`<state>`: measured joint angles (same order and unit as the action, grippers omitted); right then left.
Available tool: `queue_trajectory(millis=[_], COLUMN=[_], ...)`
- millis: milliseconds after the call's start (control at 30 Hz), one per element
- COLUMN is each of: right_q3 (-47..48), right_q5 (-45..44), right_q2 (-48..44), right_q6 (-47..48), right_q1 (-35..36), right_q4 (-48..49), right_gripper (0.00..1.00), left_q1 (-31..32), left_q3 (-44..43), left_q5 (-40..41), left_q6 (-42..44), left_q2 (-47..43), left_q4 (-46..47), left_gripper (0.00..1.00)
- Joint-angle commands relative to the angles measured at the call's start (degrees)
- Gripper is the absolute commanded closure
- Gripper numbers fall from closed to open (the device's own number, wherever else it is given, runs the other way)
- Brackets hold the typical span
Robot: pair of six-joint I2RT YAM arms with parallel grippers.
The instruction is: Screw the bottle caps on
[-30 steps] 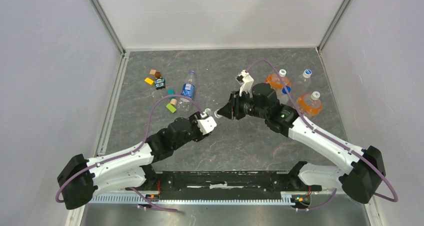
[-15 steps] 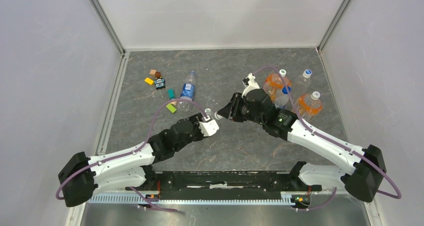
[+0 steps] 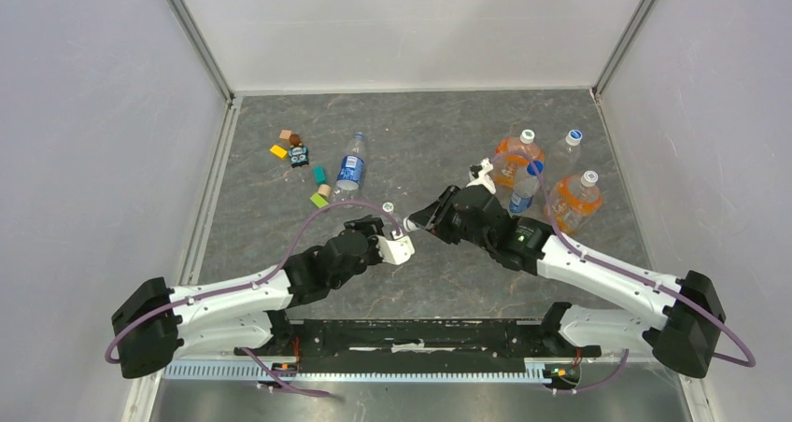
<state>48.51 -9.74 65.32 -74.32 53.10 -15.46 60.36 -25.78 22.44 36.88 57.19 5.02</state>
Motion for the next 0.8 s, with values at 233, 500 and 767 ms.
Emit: queue_trajectory(millis=[233,500,767], right_q3=[-8.5,-4.4,-5.8], right_q5=[-5.4,-9.2,-11.0], right_q2=[-4.8,-5.2,-6.9], right_q6=[-16.6,-12.1,-11.9], right_q1=[4.3,4.3,4.3], right_q4=[5.3,0.6,2.8], right_gripper=[1.00,1.00,0.70], left_q1=[1.5,1.4,1.5], left_q3=[-2.9,-2.8,-2.6], left_q5=[-5.7,-6.2,-5.8], left_q6=[-9.0,-7.9,-8.9], left_q2=[-0.6,-0.6,0.2], left_q4=[14.4,13.7,14.0], left_gripper=[0.98,0.98,0.98])
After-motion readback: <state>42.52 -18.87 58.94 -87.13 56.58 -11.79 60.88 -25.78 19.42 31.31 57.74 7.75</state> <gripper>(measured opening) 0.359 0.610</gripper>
